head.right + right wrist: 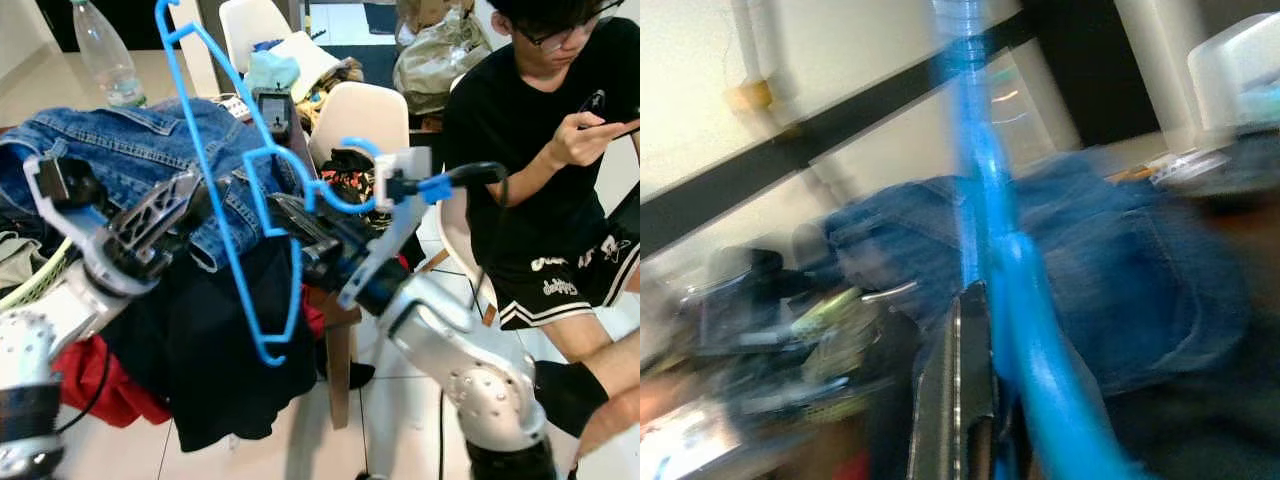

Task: Hang hanger

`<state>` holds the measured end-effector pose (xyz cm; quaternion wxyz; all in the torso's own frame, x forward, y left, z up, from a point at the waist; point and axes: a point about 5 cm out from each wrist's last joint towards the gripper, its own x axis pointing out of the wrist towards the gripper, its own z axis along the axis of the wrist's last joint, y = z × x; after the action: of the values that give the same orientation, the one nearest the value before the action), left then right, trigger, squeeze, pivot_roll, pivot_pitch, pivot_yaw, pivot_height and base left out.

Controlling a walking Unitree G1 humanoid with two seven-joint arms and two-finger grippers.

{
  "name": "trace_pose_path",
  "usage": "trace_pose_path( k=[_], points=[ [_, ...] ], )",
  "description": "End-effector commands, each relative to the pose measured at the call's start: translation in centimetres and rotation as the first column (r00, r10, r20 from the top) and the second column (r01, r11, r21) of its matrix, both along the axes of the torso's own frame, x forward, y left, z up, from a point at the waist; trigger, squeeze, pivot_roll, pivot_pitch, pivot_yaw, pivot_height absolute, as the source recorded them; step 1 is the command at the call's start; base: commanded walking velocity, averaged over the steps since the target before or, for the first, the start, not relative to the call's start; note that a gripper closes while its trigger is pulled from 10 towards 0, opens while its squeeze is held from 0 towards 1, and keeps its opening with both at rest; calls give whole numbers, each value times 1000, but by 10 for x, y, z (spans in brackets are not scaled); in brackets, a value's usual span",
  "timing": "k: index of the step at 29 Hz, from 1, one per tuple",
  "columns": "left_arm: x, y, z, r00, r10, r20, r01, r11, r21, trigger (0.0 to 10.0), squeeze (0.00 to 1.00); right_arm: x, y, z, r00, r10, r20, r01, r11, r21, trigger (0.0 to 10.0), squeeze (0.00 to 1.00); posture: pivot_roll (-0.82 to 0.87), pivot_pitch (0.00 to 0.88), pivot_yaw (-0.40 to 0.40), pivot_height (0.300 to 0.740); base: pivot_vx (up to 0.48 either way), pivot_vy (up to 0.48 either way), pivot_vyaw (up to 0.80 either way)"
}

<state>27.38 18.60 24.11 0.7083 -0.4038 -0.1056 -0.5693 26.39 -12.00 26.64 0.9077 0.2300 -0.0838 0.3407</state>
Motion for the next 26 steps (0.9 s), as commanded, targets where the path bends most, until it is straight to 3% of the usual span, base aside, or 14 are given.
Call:
trace_pose_path(
  k=[1, 2, 3, 9, 10, 11, 12, 14, 15, 18, 19, 22, 23, 26],
  points=[
    [2, 17, 8, 988, 153, 16, -154, 985, 72, 10000, 200, 12, -35, 3, 979, -201, -13, 201, 971, 129, 314, 0, 15, 153, 37, 740, 0, 0, 0],
    [5, 24, 11, 972, 234, 14, -234, 968, 96, 10000, 200, 16, -50, 3, 960, -278, -35, 280, 943, 179, 314, 0, 15, 153, 37, 740, 0, 0, 0],
    [13, 30, 12, 942, 336, -7, -331, 931, 152, 10000, 0, 21, -67, -1, 927, -368, -73, 376, 903, 208, 10000, 0, 22, 155, 34, 740, 0, 0, 0],
    [30, 35, 19, 848, 529, -17, -508, 822, 258, 10000, 0, 28, -94, -13, 837, -530, -137, 548, 816, 186, 10000, 0, 33, 156, 31, 740, 0, 0, 0],
    [37, 32, 19, 795, 607, 3, -572, 748, 336, 10000, 0, 30, -97, -18, 809, -573, -131, 587, 801, 119, 10000, 0, 36, 156, 29, 740, 0, 0, 0],
    [37, 32, 19, 795, 607, 3, -572, 748, 336, 10000, 0, 30, -97, -18, 809, -573, -131, 587, 801, 119, 10000, 0, 36, 156, 29, 740, 0, 0, 0],
    [44, 28, 17, 728, 684, 30, -630, 652, 421, 10000, 0, 31, -94, -22, 798, -591, -116, 600, 797, 69, 10000, 0, 39, 156, 29, 740, 0, 0, 0],
    [44, 28, 17, 728, 684, 30, -630, 652, 421, 10000, 0, 31, -94, -22, 798, -591, -116, 600, 797, 69, 10000, 0, 39, 156, 29, 740, 0, 0, 0],
    [49, 23, 10, 667, 740, 82, -669, 548, 501, 10000, 0, 31, -89, -25, 804, -587, -94, 591, 806, 25, 10000, 0, 40, 157, 29, 740, 0, 0, 0],
    [49, 23, 10, 667, 740, 82, -669, 548, 501, 10000, 0, 31, -89, -25, 804, -587, -94, 591, 806, 25, 10000, 0, 40, 157, 29, 740, 0, 0, 0],
    [52, 16, 3, 611, 774, 168, -704, 434, 562, 10000, 0, 30, -82, -26, 818, -572, -66, 573, 820, -2, 10000, 0, 41, 156, 30, 740, 0, 0, 0],
    [53, 10, 2, 546, 795, 263, -750, 325, 576, 10000, 0, 28, -75, -24, 834, -550, -44, 551, 834, 16, 10000, 0, 50, 156, 25, 740, 0, 0, 533],
    [56, 9, 18, 387, 849, 360, -849, 177, 497, 10000, 0, 28, -63, -15, 863, -506, 4, 504, 860, 75, 10000, 0, 59, 150, 19, 740, 0, 0, 800],
    [56, 11, 29, 327, 862, 387, -883, 133, 451, 10000, 0, 28, -59, -11, 873, -486, 23, 483, 871, 92, 10000, 0, 61, 149, 18, 740, 0, 0, 800]
  ],
)
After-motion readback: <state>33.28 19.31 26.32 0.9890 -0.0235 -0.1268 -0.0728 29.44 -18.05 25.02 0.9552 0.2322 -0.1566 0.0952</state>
